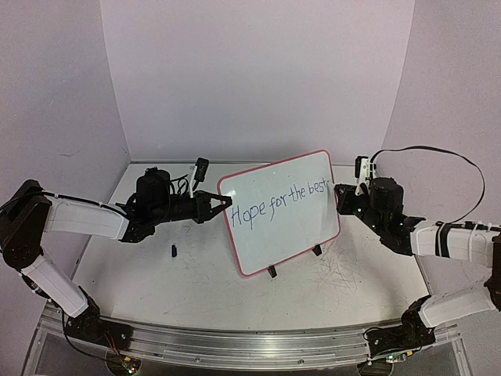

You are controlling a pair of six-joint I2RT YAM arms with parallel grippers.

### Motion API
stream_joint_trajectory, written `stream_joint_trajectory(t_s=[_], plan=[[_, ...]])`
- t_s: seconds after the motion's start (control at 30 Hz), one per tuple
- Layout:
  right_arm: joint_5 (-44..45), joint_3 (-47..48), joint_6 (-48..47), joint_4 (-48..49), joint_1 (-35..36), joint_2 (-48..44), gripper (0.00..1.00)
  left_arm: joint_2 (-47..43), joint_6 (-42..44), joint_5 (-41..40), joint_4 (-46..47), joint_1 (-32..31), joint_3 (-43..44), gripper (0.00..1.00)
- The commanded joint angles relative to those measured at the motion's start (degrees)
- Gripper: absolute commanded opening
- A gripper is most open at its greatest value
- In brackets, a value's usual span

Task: Write a sentence on the whiteboard
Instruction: Write a sentence on the whiteboard, then place the whiteboard at the center of the board, then pick up the pen cap from the center of the board.

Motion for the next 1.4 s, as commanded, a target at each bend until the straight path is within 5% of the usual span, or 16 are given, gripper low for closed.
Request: stream_joint_trajectory(t_s=[0.0,0.4,0.57,0.8,1.07,1.37], plan=[[0.96,0.37,0.43,0.83,-0.34,0.82,0.0,-1.83,4.47,-2.93,-1.59,0.43,1.04,0.0],[1.26,1.53,0.15,2.94,-0.72,5.17,0.0,-1.54,4.38,-2.63,-1.62,0.44,1.29,0.0],[1.16,1.46,1.55,-3.18,-0.67,-2.85,0.0,-1.63,3.88,-2.9,-1.57,0.44,1.5,0.02],[3.24,0.39,3.35,-16.95,-0.65,-19.15,0.0,-3.0,0.41,-4.88,-1.93,0.44,3.13,0.44],[-0.02,3.22,-0.03,-21.02,-0.64,-21.17,0.0,-9.77,-2.69,-7.2,-10.33,0.44,5.31,0.84],[-12.26,5.68,-2.53,-21.37,-0.52,-17.81,0.0,-28.22,-7.78,-29.28,-44.33,0.52,1.67,0.88]])
